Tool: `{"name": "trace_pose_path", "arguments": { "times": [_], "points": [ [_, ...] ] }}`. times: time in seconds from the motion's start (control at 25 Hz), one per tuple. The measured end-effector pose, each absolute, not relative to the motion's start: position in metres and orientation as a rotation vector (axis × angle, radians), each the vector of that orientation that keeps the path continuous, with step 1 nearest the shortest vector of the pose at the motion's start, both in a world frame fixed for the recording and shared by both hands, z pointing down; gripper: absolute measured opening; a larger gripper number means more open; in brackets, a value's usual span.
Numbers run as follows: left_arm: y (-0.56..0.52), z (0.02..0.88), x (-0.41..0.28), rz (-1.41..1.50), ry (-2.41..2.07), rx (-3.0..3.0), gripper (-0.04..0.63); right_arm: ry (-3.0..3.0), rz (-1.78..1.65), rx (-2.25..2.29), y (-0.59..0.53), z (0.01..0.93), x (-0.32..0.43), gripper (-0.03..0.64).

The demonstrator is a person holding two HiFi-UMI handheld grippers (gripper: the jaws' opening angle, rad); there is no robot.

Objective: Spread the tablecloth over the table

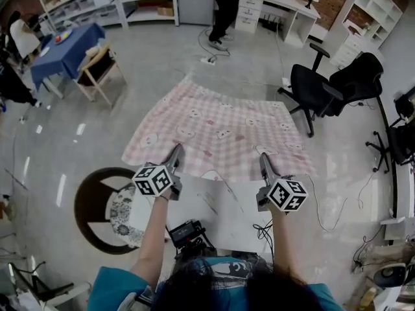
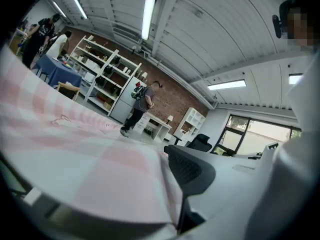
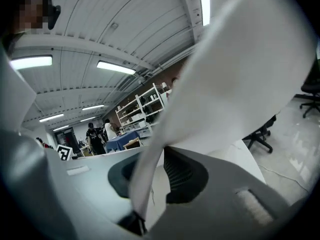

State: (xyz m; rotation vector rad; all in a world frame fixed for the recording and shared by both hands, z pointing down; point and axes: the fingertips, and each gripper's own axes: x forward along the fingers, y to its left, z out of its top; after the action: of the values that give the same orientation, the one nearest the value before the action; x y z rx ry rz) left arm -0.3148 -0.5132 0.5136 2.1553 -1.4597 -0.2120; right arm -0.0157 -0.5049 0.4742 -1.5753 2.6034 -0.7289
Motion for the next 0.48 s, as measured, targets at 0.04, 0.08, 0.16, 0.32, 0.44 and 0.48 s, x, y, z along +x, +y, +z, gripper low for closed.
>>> {"name": "trace_pose_path", "arguments": {
  "times": [0.04,0.08,0.16,0.32,0.44,0.48],
  "points": [
    [-0.509,0.521,-0.315,-0.199,-1.455,2.145,0.097,2.583,-0.766,-1.587,-0.499,0.482,-0.014,0.058],
    [-0.504,0.528,-0.314,-0.192,-1.450,2.134,0.097,2.561,-0.803,-1.595,-0.493,0.489,-0.012,0.057],
    [-0.493,0.540,-0.314,-0.193,-1.440,2.110,0.094,2.532,-0.857,-1.603,-0.480,0.501,-0.011,0.054],
    [-0.470,0.559,-0.313,-0.188,-1.423,2.073,0.090,2.531,-0.899,-1.618,-0.455,0.515,-0.010,0.052],
    [-0.449,0.574,-0.312,-0.175,-1.427,2.040,0.089,2.528,-0.938,-1.602,-0.437,0.524,-0.009,0.047],
    [-0.443,0.577,-0.312,-0.170,-1.431,2.034,0.089,2.528,-0.948,-1.595,-0.431,0.527,-0.009,0.044]
  ]
}}
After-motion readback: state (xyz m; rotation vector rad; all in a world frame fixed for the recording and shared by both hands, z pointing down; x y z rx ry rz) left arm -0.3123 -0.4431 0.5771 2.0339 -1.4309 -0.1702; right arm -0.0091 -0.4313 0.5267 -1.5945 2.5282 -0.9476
